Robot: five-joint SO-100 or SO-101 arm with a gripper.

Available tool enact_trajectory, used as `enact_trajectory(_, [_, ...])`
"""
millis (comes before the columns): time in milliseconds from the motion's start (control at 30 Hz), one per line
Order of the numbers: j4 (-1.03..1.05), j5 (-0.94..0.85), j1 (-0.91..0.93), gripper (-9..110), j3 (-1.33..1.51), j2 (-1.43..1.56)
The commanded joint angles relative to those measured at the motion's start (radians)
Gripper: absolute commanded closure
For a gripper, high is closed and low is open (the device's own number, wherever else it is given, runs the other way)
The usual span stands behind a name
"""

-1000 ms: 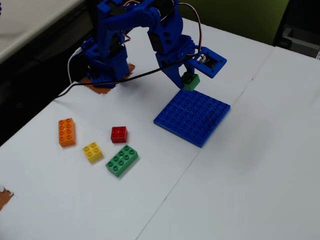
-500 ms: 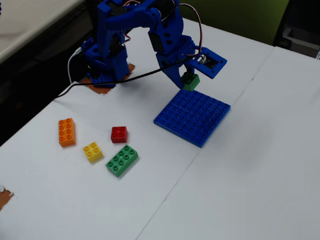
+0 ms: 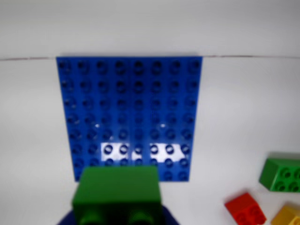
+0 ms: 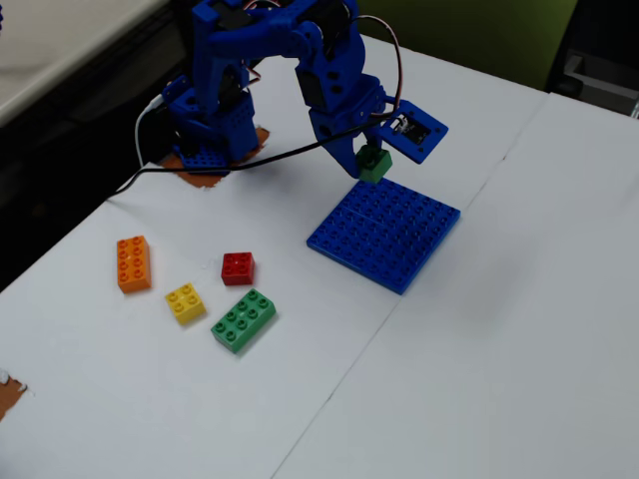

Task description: Pick up the 2x2 green block and go up the 8x8 blue block.

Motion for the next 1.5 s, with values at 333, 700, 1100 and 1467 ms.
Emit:
enact_trajectory(333, [0.008, 0.003, 0.000, 101, -0.002, 0.080])
enact_trajectory(700, [0.008, 0.006, 0.002, 101, 0.003, 0.081])
enact_trajectory(1100, [0.008, 0.018, -0.018, 101, 0.008, 0.080])
enact_trajectory(1467, [0.008, 0.037, -0.032, 101, 0.005, 0.077])
